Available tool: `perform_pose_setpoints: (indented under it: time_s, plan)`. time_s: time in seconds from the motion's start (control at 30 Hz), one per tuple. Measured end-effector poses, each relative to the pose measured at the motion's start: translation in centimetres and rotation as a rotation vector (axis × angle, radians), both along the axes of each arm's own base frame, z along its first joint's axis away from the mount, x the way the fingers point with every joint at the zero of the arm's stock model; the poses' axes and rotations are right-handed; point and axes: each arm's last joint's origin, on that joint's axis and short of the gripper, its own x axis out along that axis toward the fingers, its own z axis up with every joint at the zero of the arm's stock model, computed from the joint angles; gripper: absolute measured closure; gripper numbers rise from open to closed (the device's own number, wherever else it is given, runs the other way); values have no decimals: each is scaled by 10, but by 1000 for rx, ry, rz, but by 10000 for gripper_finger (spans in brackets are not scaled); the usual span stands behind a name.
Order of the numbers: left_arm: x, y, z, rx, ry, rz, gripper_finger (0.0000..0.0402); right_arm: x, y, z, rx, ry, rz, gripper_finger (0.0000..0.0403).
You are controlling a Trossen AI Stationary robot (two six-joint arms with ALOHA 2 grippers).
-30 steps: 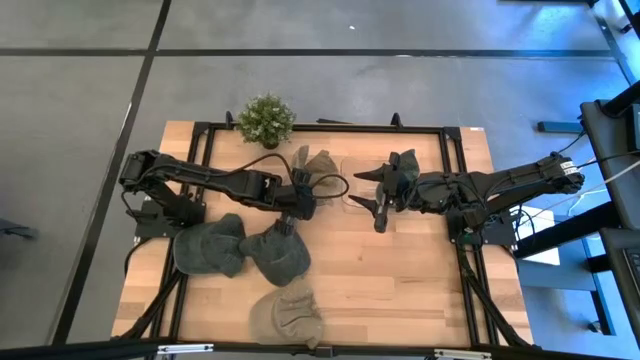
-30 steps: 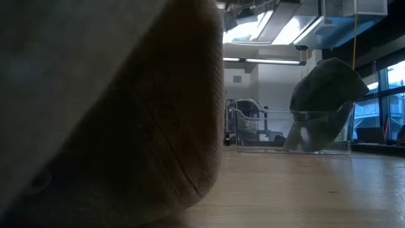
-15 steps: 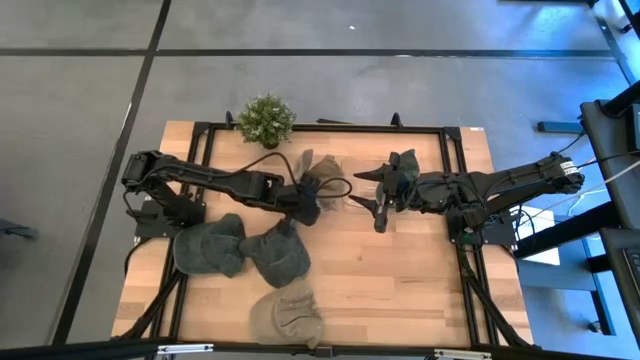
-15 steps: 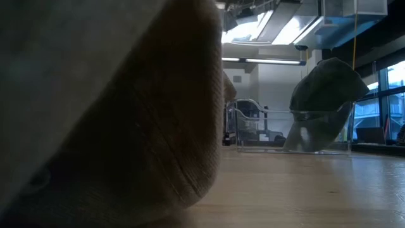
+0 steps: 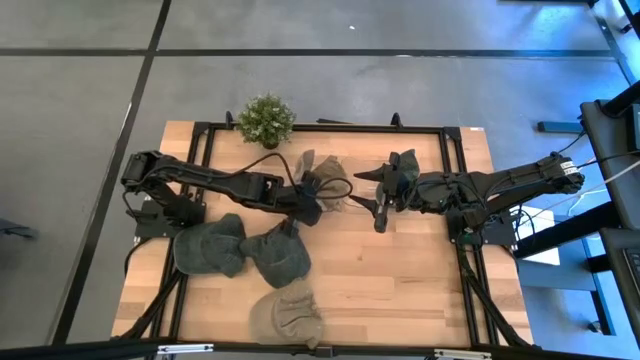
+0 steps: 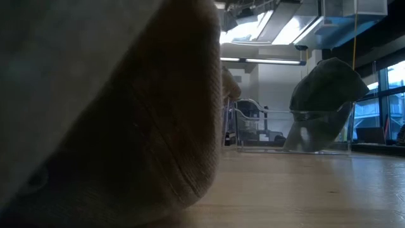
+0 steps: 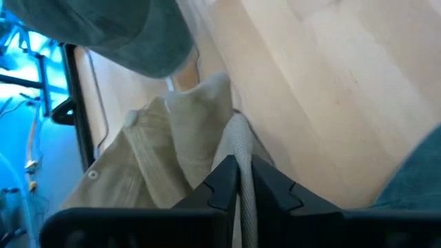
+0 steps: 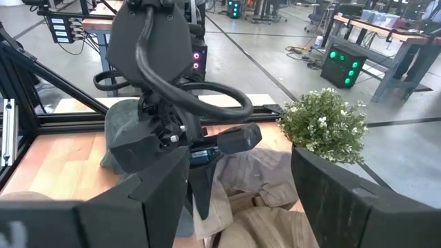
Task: Pick & Place hat
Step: Put the right brown cap into the left transparent bin
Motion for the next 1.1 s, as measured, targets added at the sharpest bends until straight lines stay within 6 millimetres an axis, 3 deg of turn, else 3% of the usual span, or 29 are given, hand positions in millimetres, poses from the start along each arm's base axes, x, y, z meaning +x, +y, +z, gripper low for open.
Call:
perform_pose_setpoints:
  time_s: [0.33, 0.53, 0.67, 0.83, 0.97, 1.1]
  plan:
    - [-2, -2, 3, -31, -21, 33, 313, 0, 0, 0, 0, 0, 0, 147]
    - [-8, -3, 29, 11, -120, 91, 276, 0, 0, 0, 0, 0, 0, 147]
    - [-25, -1, 58, -34, -223, 121, 270, 0, 0, 0, 0, 0, 0, 147]
    - [-65, 5, 86, -208, -288, 302, 271, 0, 0, 0, -1, 1, 0, 147]
    - [-104, 9, 79, -408, -112, 485, 273, 0, 0, 0, -3, 2, 0, 147]
    - [-112, 8, 51, -480, -24, 556, 274, 0, -1, 0, -14, 7, -1, 147]
